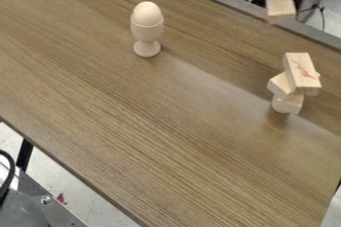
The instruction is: Put the rectangle on top of other rectangle tower
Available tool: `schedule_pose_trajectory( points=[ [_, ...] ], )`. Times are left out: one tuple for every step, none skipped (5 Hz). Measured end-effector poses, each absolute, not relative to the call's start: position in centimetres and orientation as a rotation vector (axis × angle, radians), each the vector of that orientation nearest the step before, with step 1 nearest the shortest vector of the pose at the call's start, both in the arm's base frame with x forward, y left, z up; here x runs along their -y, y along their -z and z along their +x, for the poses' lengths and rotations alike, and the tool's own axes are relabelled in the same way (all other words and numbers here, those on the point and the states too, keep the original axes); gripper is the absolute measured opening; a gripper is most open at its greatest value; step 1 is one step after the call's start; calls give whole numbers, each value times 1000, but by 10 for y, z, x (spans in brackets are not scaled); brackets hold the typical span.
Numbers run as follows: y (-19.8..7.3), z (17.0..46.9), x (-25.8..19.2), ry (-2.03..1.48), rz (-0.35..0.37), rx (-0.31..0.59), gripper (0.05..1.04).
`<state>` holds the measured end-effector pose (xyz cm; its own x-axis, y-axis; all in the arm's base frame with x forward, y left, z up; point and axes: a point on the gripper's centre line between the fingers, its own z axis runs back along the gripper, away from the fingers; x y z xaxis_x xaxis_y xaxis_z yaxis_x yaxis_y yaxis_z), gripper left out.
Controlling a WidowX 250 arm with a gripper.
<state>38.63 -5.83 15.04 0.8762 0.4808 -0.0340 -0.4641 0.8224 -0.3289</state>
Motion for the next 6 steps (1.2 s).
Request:
schedule_pose_trajectory(
  points=[
    [-150, 380, 78, -314, -341, -29, 550],
    [-144, 367, 100, -229, -367, -96, 550],
    [-131, 355, 107, -184, -359, -154, 550],
    [-124, 346, 113, -129, -338, -181, 550],
    [-115, 338, 118, -111, -327, -206, 550],
    [-114, 338, 122, -89, -329, -195, 550]
  ],
)
